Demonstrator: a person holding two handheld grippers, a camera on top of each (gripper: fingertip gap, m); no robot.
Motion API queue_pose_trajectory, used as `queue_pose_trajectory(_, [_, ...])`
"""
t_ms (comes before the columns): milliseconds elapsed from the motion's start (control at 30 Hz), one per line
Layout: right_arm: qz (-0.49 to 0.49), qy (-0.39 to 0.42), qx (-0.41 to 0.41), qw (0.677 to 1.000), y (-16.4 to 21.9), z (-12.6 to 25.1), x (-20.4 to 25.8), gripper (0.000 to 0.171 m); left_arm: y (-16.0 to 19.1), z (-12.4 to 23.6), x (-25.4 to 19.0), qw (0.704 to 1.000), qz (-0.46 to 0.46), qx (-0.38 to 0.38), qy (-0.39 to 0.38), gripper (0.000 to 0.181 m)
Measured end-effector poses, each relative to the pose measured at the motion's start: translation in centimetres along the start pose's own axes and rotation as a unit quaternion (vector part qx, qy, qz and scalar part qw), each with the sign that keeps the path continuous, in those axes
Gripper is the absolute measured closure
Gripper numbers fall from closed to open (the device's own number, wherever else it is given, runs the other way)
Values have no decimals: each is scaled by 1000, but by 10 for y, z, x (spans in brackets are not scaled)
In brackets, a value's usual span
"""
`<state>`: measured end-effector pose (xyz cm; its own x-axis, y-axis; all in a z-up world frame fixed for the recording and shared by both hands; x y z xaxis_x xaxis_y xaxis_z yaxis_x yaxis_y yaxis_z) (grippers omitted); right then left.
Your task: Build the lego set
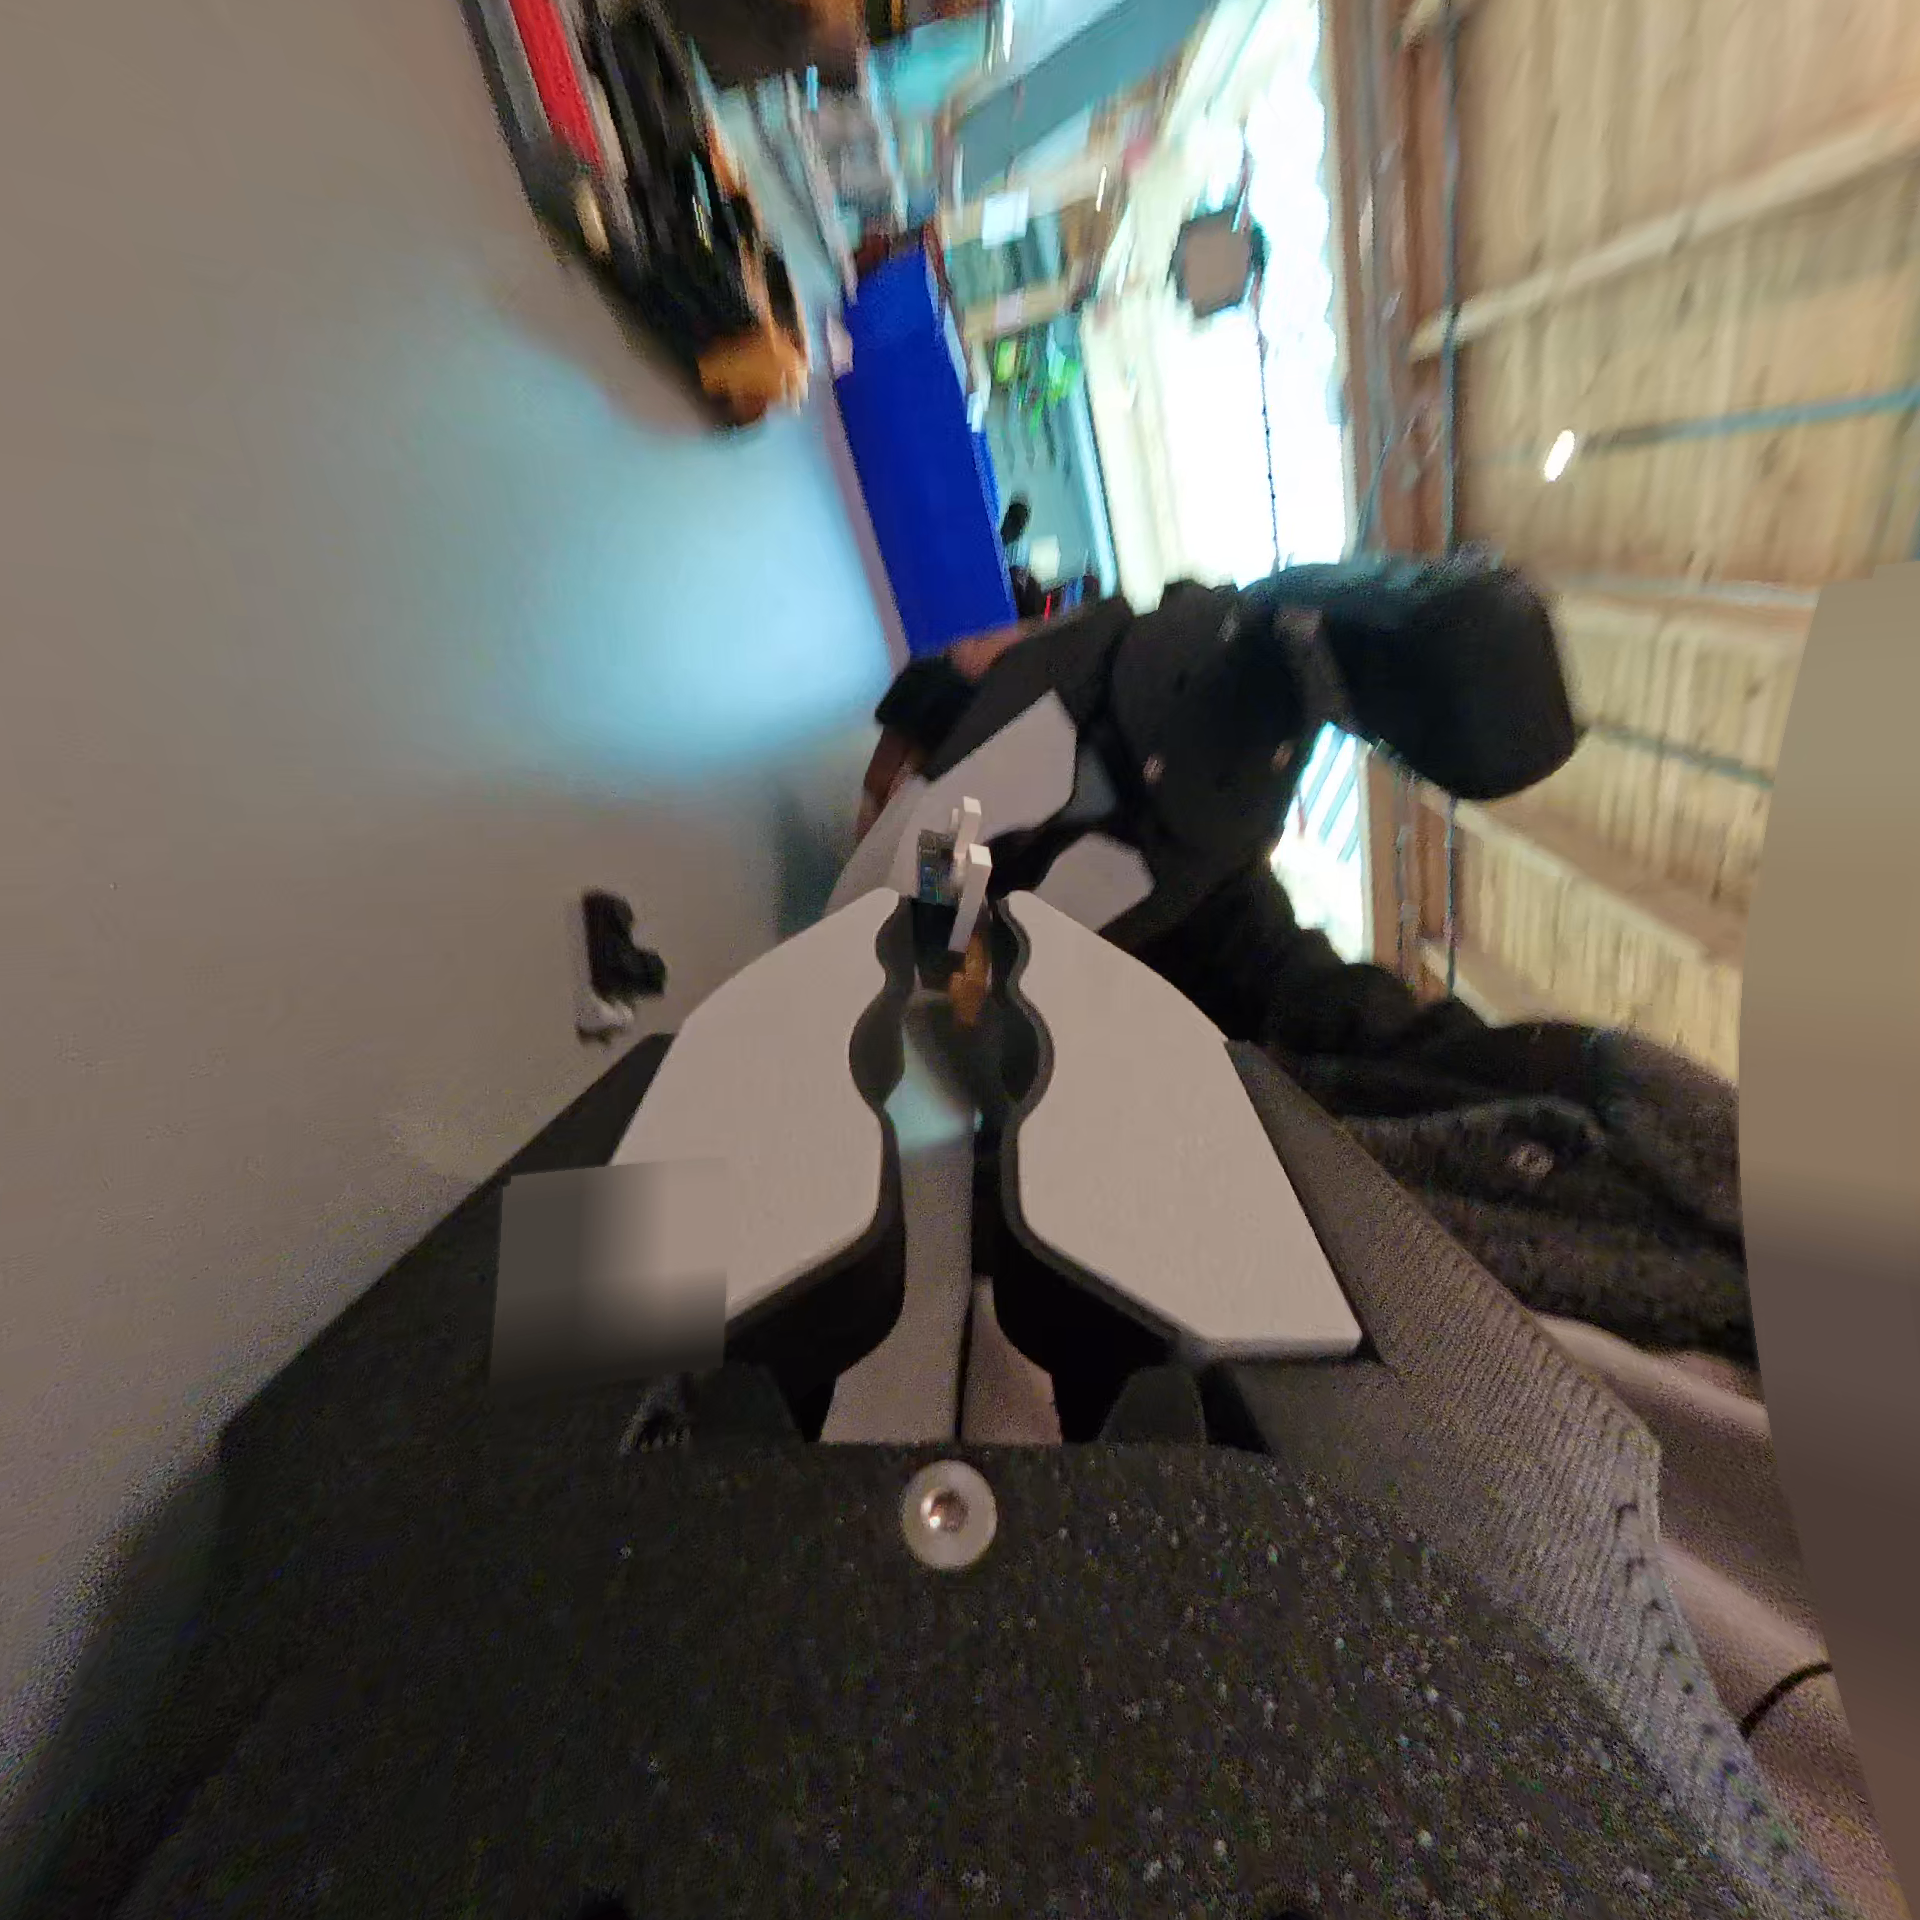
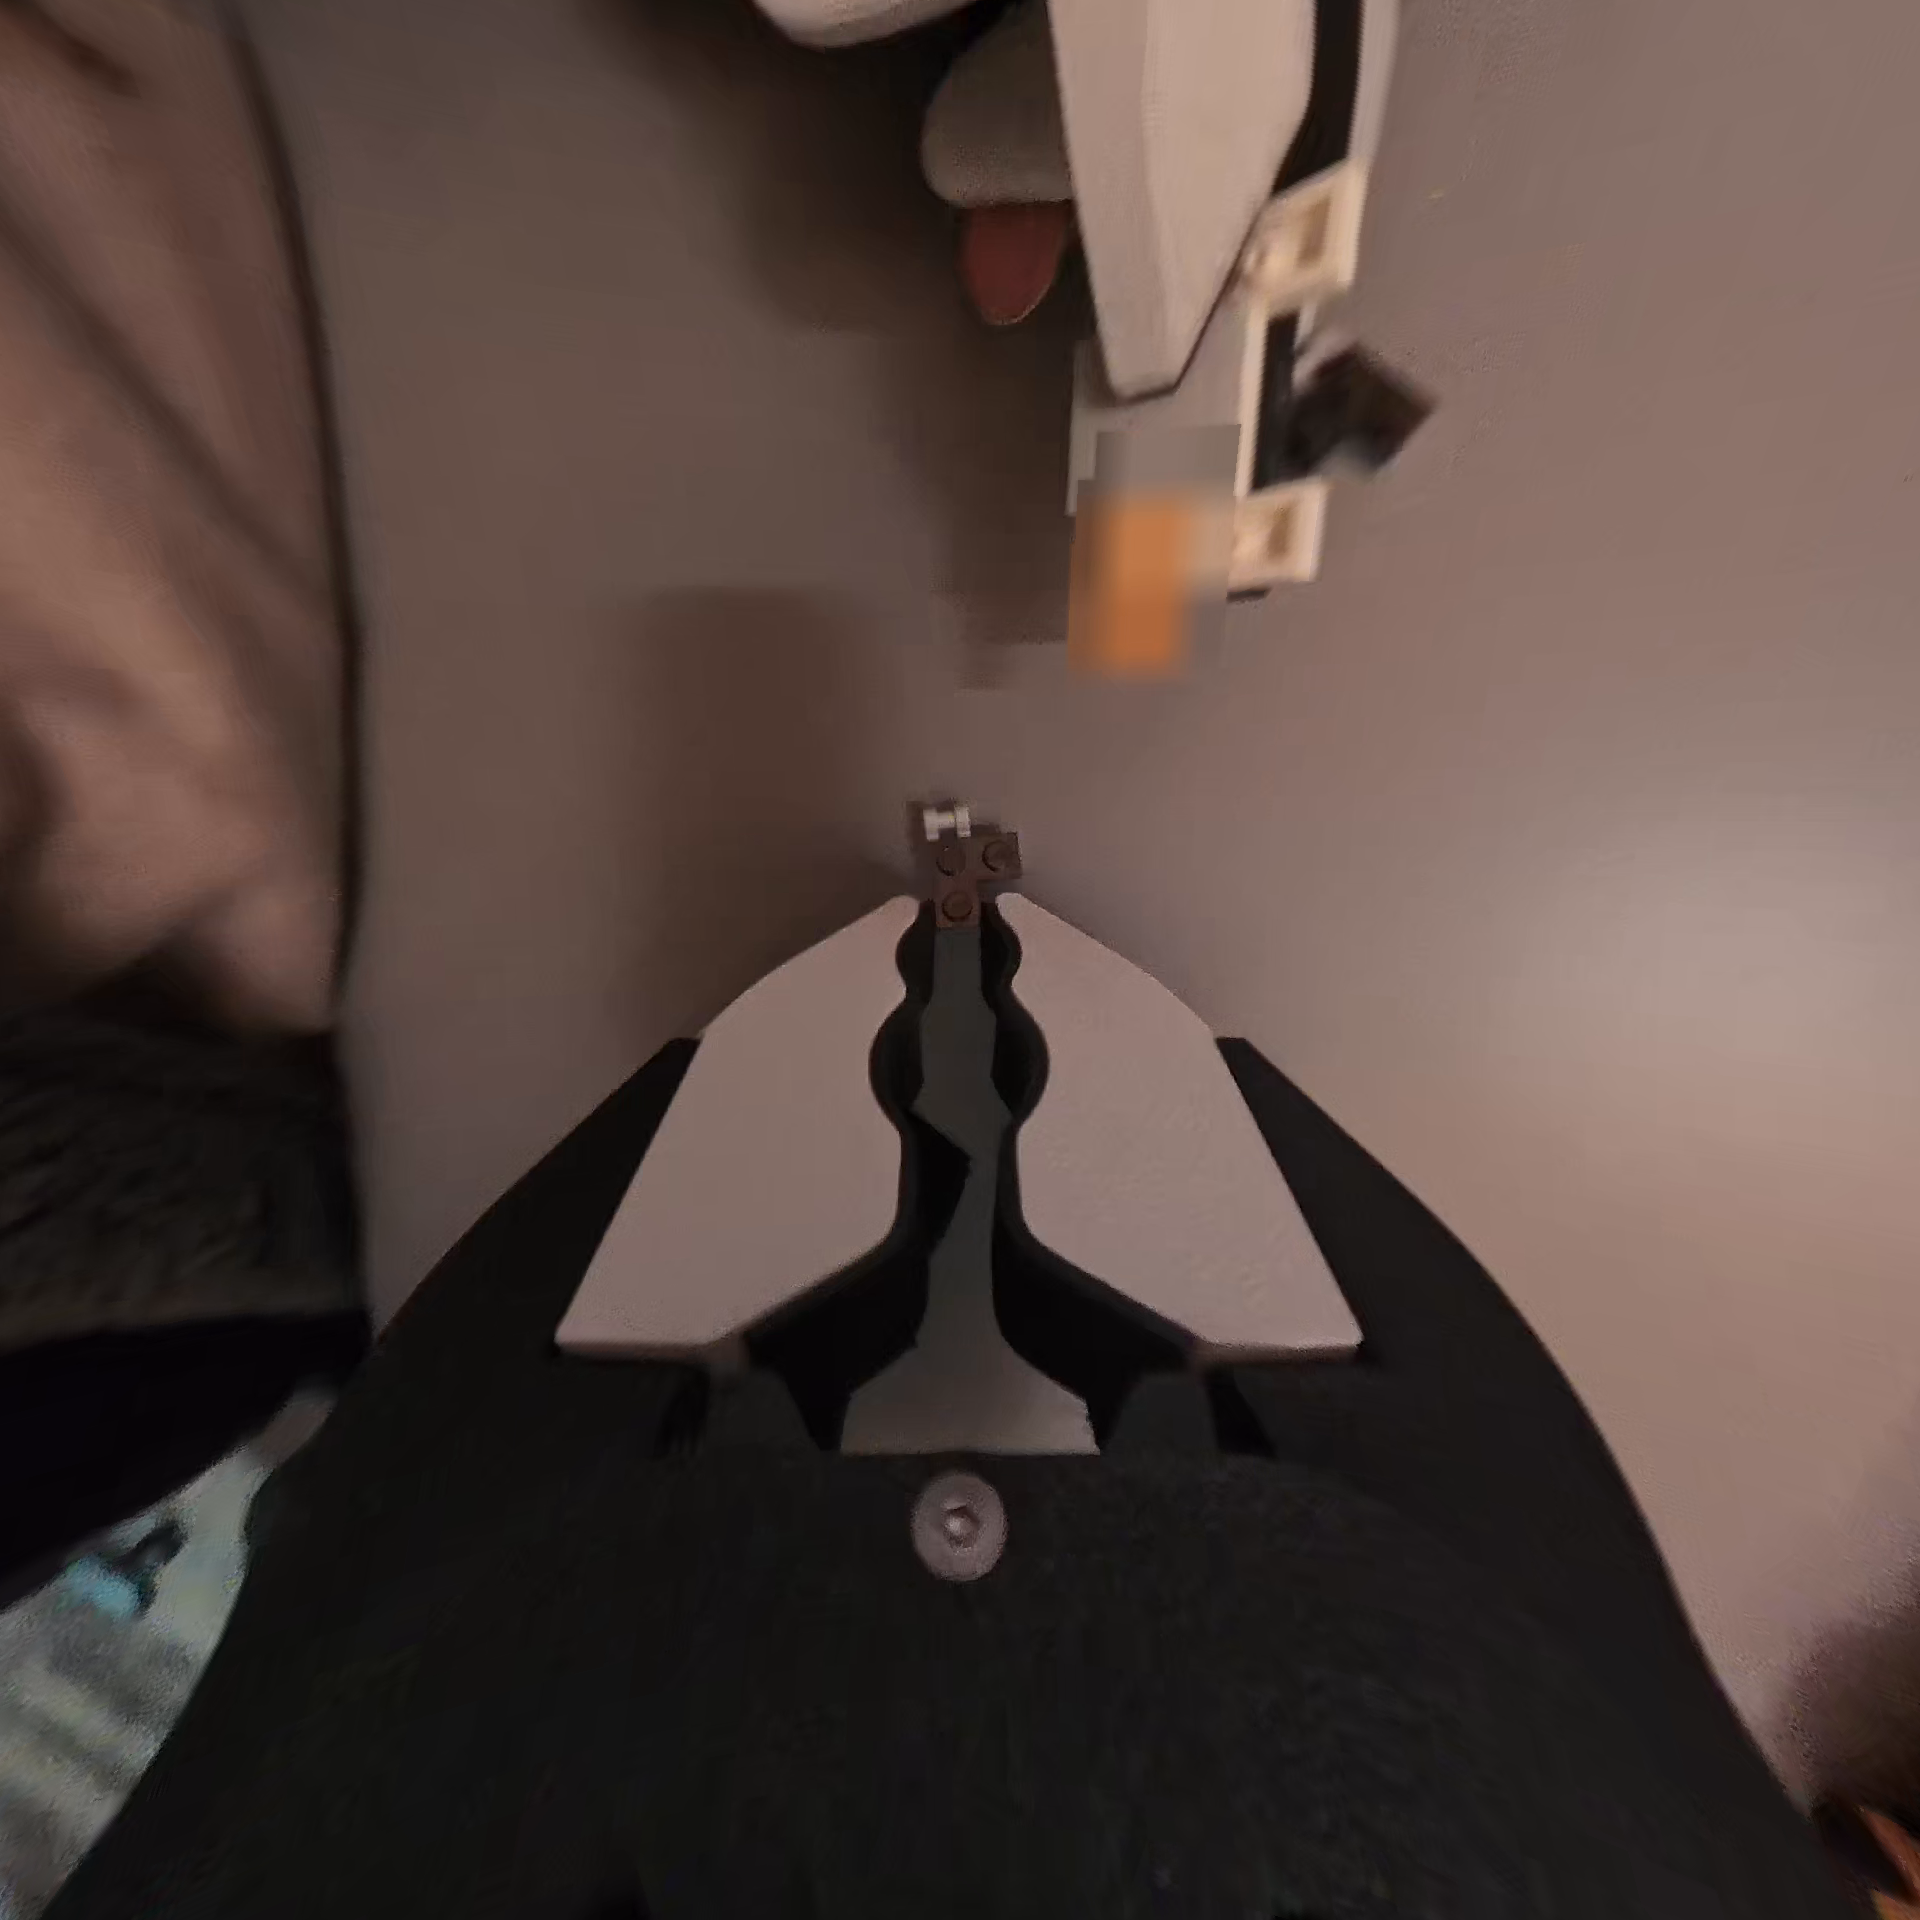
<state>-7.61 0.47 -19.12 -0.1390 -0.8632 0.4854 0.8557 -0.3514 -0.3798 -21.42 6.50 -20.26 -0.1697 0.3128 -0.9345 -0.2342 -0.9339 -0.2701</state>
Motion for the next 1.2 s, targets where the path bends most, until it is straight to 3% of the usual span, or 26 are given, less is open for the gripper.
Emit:
queue_pose_trajectory(100, [4,-15,15,1000,7,-2,9,163,20,-17,-5,994,-58,81,-38,169])
queue_pose_trajectory(200, [8,-40,-11,999,10,-5,18,163,30,-26,-8,983,-118,113,-85,169])
queue_pose_trajectory(300, [13,-43,-39,998,15,-5,25,163,32,-30,-10,975,-138,130,-117,168])
queue_pose_trajectory(433, [18,-45,-62,997,22,-5,29,163,33,-36,-16,961,-171,146,-160,154])
queue_pose_trajectory(600, [11,-38,-93,995,29,-1,29,163,23,-28,-17,938,-228,130,-228,149])
queue_pose_trajectory(733, [17,-63,-135,989,28,10,33,163,19,-16,-34,884,-381,114,-245,155])
queue_pose_trajectory(900, [-8,-126,-178,976,13,22,30,163,47,-34,-69,774,-593,132,-177,157])
queue_pose_trajectory(1033, [-49,-164,-188,967,8,27,25,163,55,-41,-78,692,-687,107,-192,160])
queue_pose_trajectory(1133, [-73,-187,-194,960,5,27,22,163,56,-43,-76,664,-710,91,-218,171])
queue_pose_trajectory(1200, [-88,-198,-211,953,5,29,20,163,55,-41,-75,669,-705,75,-224,173])
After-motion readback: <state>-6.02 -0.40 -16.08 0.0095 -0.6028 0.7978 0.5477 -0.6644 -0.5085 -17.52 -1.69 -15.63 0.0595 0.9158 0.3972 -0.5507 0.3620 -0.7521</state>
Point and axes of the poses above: each gripper's, where its closed fingertips meet, z back along the fingers, y out of its underside, x = y × z across the jaws, the point moved 7 cm from there along z, back along the fingers, and after that the axes turned 13 degrees about -y, right-handed, at the moved point
